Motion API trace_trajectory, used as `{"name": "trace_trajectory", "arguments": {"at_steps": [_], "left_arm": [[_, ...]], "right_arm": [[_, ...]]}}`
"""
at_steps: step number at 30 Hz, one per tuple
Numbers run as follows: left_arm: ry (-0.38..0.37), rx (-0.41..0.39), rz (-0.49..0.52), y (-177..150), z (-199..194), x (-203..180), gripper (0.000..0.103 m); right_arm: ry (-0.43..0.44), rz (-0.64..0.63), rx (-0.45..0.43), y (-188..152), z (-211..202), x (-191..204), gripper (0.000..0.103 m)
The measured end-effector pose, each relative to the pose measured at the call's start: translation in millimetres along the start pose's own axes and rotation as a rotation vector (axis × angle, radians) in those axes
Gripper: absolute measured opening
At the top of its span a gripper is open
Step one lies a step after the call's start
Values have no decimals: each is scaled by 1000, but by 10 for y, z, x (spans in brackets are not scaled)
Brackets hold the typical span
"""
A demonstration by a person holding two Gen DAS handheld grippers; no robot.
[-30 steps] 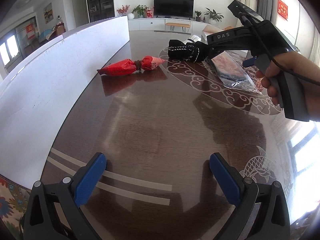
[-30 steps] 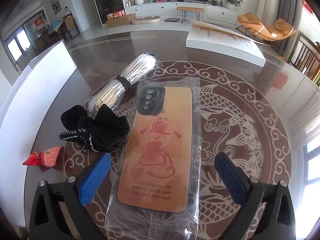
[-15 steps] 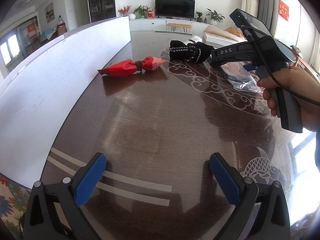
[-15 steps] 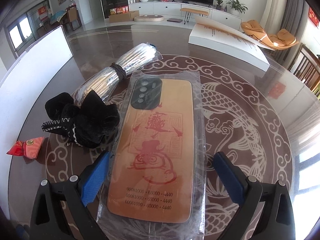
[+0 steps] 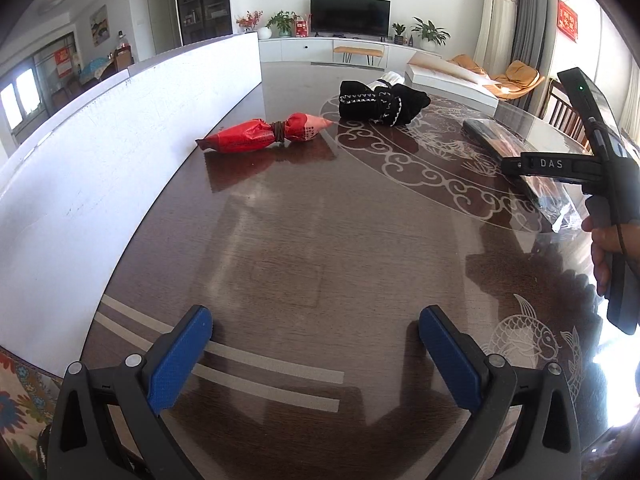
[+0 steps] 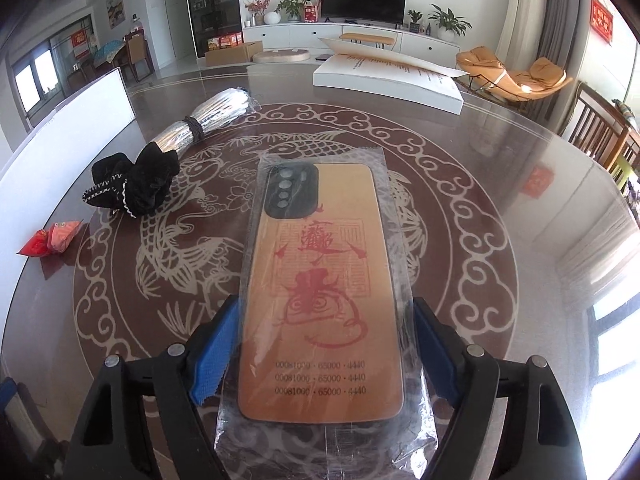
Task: Organize objects
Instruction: 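Lift the phone case with the right tool while the left tool moves over the red pouch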
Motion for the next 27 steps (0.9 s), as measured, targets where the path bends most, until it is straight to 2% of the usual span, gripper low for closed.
{"name": "trace_trajectory", "arguments": {"at_steps": [7, 11, 15, 18, 20, 22, 25, 27], "left_arm": [[3, -5, -5, 3, 2, -3, 103], [3, -5, -5, 3, 0, -3, 103], [3, -4, -6, 2, 2, -2, 103], [15, 21, -14, 14, 3, -10, 103], [-18, 62, -6, 56, 25, -68, 103], [-77, 72, 24, 205, 39, -167, 103], [-36, 9, 135, 670, 51, -275, 103], [-30, 7, 193, 1008, 164, -330, 103]], "right_arm": [[-22, 29, -17, -324, -206, -225, 83], [-14, 28, 2, -335, -174, -215, 98], [-26, 32, 7, -348, -170, -221, 102], [-39, 28, 7, -349, -173, -222, 103], [-35, 31, 8, -353, -172, -232, 103], [-26, 37, 9, -353, -169, -234, 103], [-23, 39, 10, -354, -165, -231, 103], [-25, 38, 10, -354, -164, -230, 103]]}}
Point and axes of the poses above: each gripper's, at about its wrist camera, not at the fingertips, and z roughly the way its jaws point, x to its left, y to its top, the point moved 7 cm from there along z, roughly the way its jaws point, and after that the axes turned 9 degrees about -z, right-handed, at the moved point
